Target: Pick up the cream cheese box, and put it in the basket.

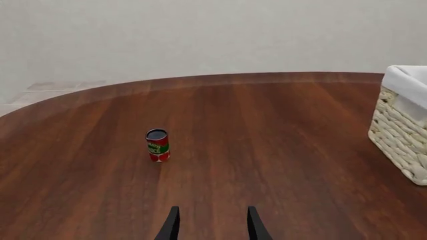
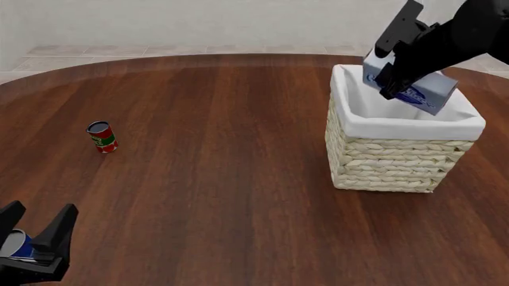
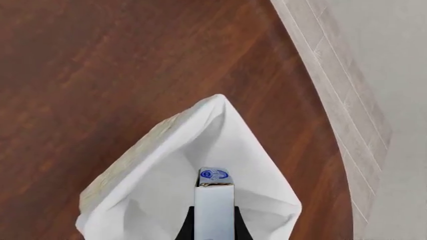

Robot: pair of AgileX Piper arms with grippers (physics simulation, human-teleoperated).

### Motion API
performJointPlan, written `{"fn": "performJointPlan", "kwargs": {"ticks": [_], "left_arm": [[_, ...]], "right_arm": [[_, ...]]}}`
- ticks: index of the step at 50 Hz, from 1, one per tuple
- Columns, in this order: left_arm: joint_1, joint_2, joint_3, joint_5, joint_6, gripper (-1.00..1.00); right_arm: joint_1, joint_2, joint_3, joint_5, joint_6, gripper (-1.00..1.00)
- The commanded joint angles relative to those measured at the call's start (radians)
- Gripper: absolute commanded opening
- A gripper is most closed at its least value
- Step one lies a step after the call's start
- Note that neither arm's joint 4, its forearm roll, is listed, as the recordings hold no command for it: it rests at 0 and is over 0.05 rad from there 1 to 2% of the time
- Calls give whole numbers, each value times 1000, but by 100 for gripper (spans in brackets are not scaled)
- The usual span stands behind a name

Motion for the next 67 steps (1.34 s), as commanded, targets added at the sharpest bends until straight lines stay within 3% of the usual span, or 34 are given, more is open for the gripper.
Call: {"fn": "performJointPlan", "kwargs": {"ticks": [1,22,23,50,67], "left_arm": [[-1,4,0,-2,1,100],[-3,10,0,-6,1,100],[-5,11,0,-6,2,100],[-10,4,0,-2,-1,100],[-21,-14,0,9,-7,100]], "right_arm": [[-3,8,-2,-12,11,-100],[-16,10,14,-39,11,-100],[-17,13,10,-40,12,100],[-20,-19,29,-50,20,100],[7,-200,148,-96,65,100]]}}
